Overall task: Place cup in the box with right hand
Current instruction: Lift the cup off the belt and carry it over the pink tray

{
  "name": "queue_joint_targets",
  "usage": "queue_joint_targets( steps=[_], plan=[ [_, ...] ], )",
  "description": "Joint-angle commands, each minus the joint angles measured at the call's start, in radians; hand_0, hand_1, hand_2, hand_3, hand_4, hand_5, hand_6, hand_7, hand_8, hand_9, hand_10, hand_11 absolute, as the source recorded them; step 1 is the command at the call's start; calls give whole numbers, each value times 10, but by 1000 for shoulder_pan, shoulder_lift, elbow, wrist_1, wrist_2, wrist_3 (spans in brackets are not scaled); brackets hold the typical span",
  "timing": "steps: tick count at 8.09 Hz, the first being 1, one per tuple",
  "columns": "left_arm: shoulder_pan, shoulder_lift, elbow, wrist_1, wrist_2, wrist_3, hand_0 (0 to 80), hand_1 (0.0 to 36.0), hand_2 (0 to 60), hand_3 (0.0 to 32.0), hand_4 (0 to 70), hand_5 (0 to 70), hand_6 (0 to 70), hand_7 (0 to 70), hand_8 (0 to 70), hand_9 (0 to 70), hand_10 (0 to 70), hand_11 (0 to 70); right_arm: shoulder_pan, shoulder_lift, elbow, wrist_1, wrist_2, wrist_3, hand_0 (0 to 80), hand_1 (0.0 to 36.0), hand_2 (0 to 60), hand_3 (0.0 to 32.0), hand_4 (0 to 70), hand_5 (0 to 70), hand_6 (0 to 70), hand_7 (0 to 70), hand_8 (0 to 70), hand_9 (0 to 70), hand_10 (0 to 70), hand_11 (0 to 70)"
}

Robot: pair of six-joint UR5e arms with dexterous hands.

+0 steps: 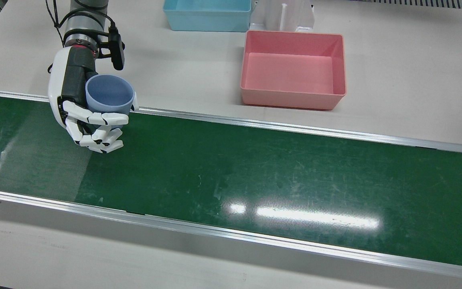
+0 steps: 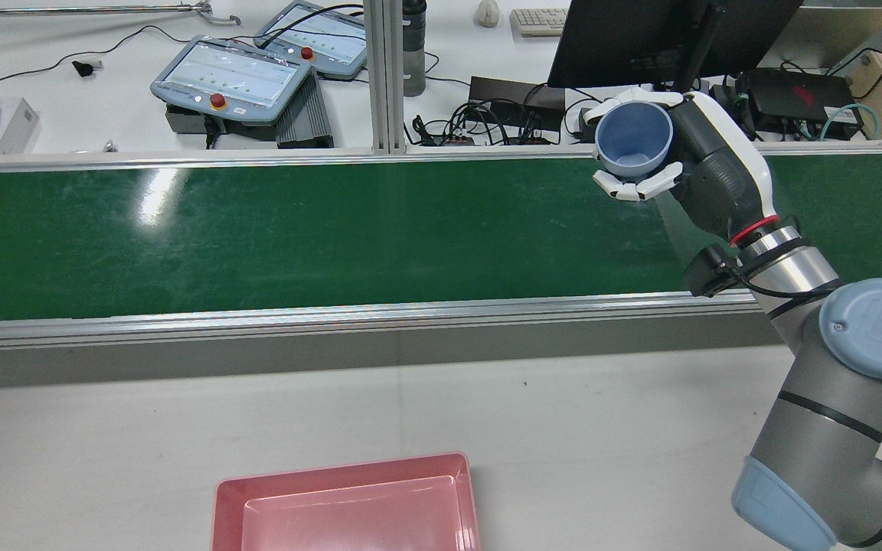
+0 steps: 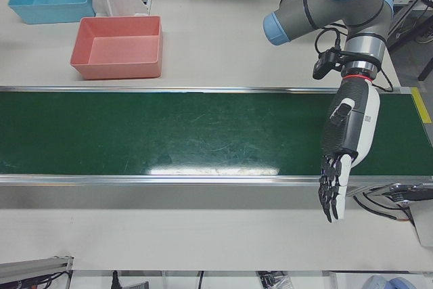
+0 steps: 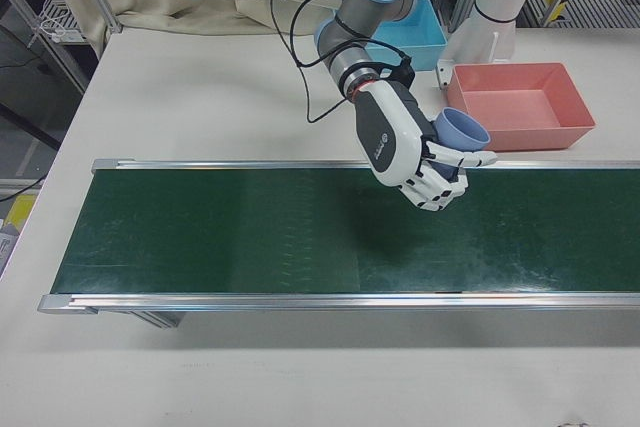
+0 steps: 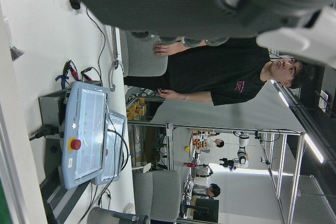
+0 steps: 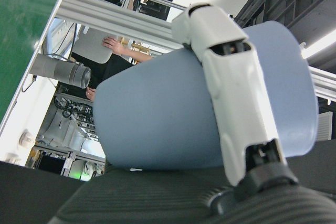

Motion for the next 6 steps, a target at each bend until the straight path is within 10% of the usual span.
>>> queue_joint_targets(
  steps=[1, 5, 6],
  plan=[
    [-1, 0, 0, 0, 0, 0, 0, 0, 0, 0, 0, 0, 0, 0, 0, 0, 0, 0, -52, 27, 51, -4, -220, -54, 800, 360, 600, 0, 630, 203, 312, 700, 470, 700, 274, 434],
    [-1, 0, 2, -2, 0, 0, 0, 0, 0, 0, 0, 0, 0, 0, 0, 0, 0, 0, -120, -24, 117, -47, -418, -70, 800, 360, 600, 0, 607, 207, 314, 700, 489, 700, 300, 467],
    [-1, 0, 2, -2, 0, 0, 0, 0, 0, 0, 0, 0, 0, 0, 0, 0, 0, 0, -138, -7, 120, -47, -420, -70, 800, 360, 600, 0, 700, 215, 338, 700, 535, 700, 365, 549]
  ],
)
